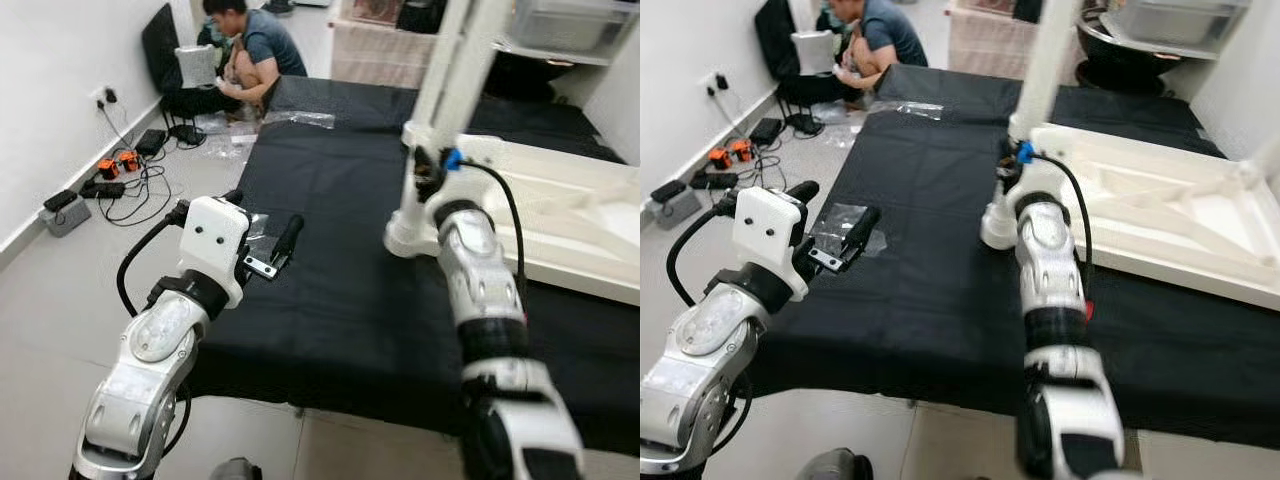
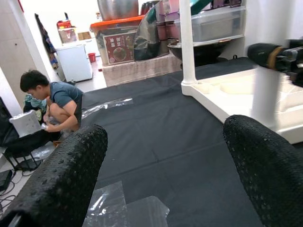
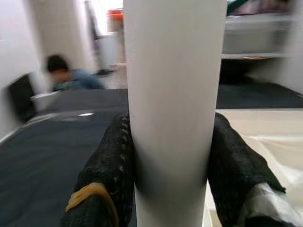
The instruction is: Building children table
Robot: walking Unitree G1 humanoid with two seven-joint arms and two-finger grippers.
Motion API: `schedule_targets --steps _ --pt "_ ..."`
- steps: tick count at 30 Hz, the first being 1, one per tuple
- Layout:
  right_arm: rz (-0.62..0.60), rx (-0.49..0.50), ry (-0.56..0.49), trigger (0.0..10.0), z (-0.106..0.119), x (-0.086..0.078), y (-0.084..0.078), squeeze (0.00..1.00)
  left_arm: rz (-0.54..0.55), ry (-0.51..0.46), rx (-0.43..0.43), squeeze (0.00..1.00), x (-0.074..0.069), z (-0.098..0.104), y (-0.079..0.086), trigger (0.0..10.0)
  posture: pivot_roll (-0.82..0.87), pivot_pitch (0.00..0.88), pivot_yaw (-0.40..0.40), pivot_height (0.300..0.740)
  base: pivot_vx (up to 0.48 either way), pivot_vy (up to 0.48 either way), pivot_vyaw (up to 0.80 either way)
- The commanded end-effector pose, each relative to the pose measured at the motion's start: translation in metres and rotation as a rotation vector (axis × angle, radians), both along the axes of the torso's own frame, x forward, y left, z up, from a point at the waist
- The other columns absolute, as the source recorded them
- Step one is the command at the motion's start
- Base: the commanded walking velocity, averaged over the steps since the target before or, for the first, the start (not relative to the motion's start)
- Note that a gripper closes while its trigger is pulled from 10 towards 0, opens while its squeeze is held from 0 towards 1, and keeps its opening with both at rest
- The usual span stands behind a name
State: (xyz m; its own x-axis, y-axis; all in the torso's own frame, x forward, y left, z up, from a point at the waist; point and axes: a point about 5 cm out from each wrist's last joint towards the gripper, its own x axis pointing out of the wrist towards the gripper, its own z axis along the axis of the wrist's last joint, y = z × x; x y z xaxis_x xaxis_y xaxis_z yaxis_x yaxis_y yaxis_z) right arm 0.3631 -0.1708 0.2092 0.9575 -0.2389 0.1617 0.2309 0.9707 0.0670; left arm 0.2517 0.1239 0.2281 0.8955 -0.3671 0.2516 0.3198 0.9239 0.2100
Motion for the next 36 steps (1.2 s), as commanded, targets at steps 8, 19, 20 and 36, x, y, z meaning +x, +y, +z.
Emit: schedule_targets --steps 8,19,20,36 --pt "-0.103 0.077 0.156 10.0 -0.03 -0.013 0.011 0.0 -0.024 0.007 -0.013 0.0 -0.003 -0.002 -0.009 10.0 0.09 0.113 -0.067 0.74 0.0 0.0 0.0" --pt "0.146 0.071 0.06 10.0 -0.038 -0.004 0.0 1.0 -0.029 0.011 -0.02 0.0 -0.003 -0.005 -0.012 10.0 0.08 0.102 -0.071 0.74 0.0 0.0 0.0" --pt "0.171 0.071 0.071 10.0 -0.042 -0.002 -0.009 1.0 -0.028 0.011 -0.02 0.0 -0.003 -0.005 -0.012 10.0 0.08 0.099 -0.075 0.74 0.0 0.0 0.0" --pt "1.289 0.202 0.082 10.0 -0.035 -0.031 0.009 0.0 -0.026 0.001 -0.016 0.0 -0.001 -0.005 -0.011 10.0 0.1 0.075 -0.069 0.74 0.0 0.0 0.0"
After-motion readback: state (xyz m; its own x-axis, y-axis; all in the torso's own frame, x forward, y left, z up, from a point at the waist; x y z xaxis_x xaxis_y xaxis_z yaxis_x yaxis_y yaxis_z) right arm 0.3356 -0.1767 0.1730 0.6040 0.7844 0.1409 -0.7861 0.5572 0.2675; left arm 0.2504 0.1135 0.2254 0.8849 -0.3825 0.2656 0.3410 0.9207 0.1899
